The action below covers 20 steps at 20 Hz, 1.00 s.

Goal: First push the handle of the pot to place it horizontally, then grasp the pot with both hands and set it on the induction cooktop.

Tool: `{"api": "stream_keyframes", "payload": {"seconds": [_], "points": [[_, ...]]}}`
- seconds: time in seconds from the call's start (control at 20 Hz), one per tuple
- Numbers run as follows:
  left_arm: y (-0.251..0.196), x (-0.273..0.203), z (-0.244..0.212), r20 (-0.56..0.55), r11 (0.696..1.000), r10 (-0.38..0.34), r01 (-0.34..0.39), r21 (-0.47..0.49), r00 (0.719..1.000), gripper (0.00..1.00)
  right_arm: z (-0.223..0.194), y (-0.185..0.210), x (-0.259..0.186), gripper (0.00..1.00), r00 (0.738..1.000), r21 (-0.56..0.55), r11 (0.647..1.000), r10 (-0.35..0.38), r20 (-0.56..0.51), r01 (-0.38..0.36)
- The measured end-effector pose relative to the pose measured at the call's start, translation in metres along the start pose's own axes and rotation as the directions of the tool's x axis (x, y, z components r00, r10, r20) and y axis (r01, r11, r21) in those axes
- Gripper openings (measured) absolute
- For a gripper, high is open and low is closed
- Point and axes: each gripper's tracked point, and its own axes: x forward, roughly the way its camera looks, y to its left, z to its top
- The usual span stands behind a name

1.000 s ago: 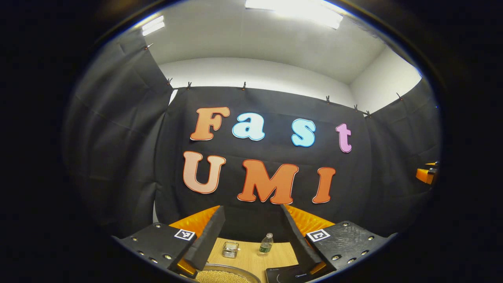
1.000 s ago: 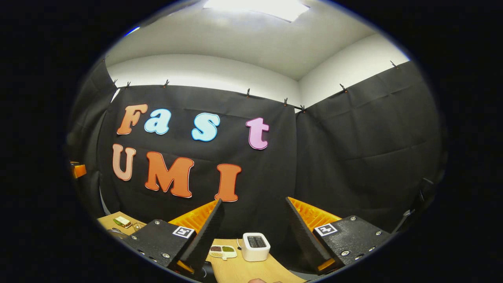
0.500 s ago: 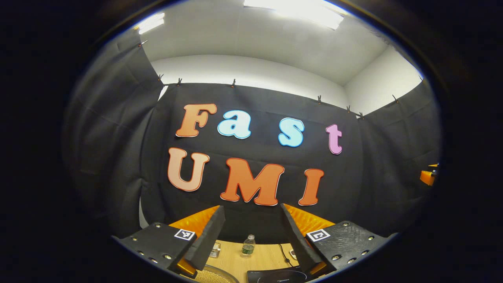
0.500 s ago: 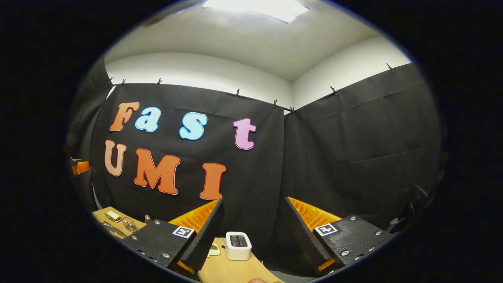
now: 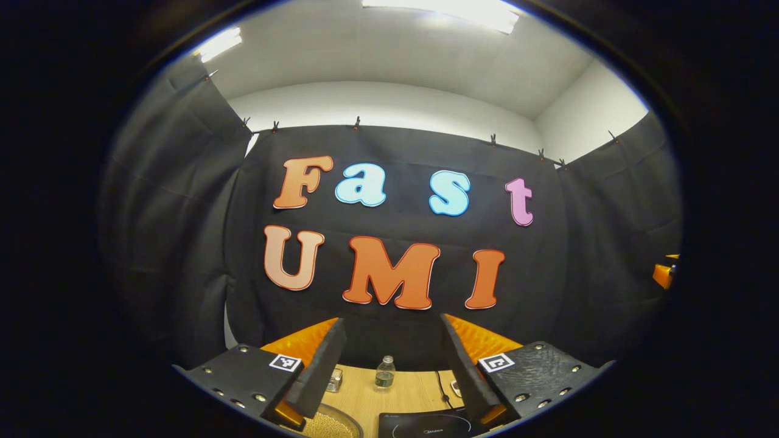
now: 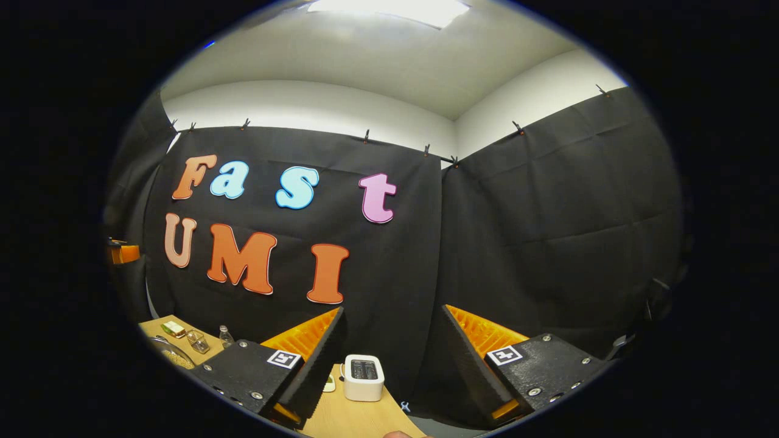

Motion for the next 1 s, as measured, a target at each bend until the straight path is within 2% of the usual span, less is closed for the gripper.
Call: {"api": "stream_keyframes", "payload": {"seconds": [0.1,0.2,0.25,0.3,0.35,0.45,0.55,0.65,0.7,0.75,0.8,0.85,0.9,1.0], "points": [[-0.015,-0.002,-0.019,-0.061,0.999,-0.02,0.021,0.025,0.998,0.72,-0.006,-0.002,0.007,0.95,1.0,0.008,1.0,0.028,0.0,-0.028],[-0.019,-0.009,-0.035,-0.117,0.999,-0.011,0.016,0.043,0.993,0.48,-0.015,-0.002,0.014,0.95,0.998,0.017,0.998,0.055,-0.009,-0.055],[-0.014,-0.013,-0.045,-0.144,0.998,0.018,-0.01,0.056,0.989,0.43,-0.02,-0.002,0.017,0.95,0.998,0.024,0.997,0.068,-0.014,-0.067],[-0.015,-0.017,-0.055,-0.182,0.998,0.015,-0.004,0.062,0.983,0.23,-0.024,-0.001,0.02,0.95,0.997,0.033,0.996,0.08,-0.021,-0.08],[-0.016,-0.022,-0.064,-0.211,0.998,0.022,-0.01,0.059,0.977,0.22,-0.028,-0.001,0.022,0.95,0.995,0.041,0.995,0.091,-0.026,-0.09],[-0.021,-0.028,-0.086,-0.272,0.998,0.005,0.011,0.057,0.962,0.0,-0.038,0.0,0.025,0.95,0.993,0.052,0.993,0.111,-0.039,-0.109],[-0.013,-0.036,-0.114,-0.356,0.998,0.012,0.013,0.066,0.934,0.02,-0.046,0.001,0.026,0.95,0.992,0.052,0.992,0.118,-0.05,-0.115],[-0.007,-0.044,-0.143,-0.451,0.998,0.003,0.023,0.051,0.893,0.02,-0.049,0.003,0.027,0.95,0.992,0.05,0.992,0.115,-0.055,-0.113],[0.001,-0.049,-0.158,-0.5,0.998,0.007,0.026,0.059,0.866,0.02,-0.049,0.006,0.028,0.95,0.992,0.051,0.993,0.111,-0.057,-0.108],[0.01,-0.056,-0.173,-0.547,0.997,0.014,0.029,0.069,0.837,0.02,-0.05,0.009,0.027,1.0,0.993,0.055,0.993,0.107,-0.057,-0.104],[0.019,-0.062,-0.186,-0.589,0.996,0.019,0.034,0.078,0.808,0.03,-0.05,0.012,0.027,0.96,0.993,0.057,0.994,0.102,-0.059,-0.098],[0.027,-0.067,-0.197,-0.624,0.996,0.019,0.043,0.084,0.781,0.03,-0.051,0.016,0.026,1.0,0.993,0.057,0.994,0.094,-0.064,-0.091],[0.036,-0.071,-0.208,-0.658,0.994,0.017,0.058,0.093,0.753,0.02,-0.054,0.019,0.024,0.96,0.994,0.057,0.995,0.085,-0.068,-0.081],[0.055,-0.082,-0.233,-0.723,0.989,0.021,0.093,0.118,0.691,0.02,-0.055,0.028,0.02,0.96,0.994,0.066,0.996,0.07,-0.078,-0.065]]}}
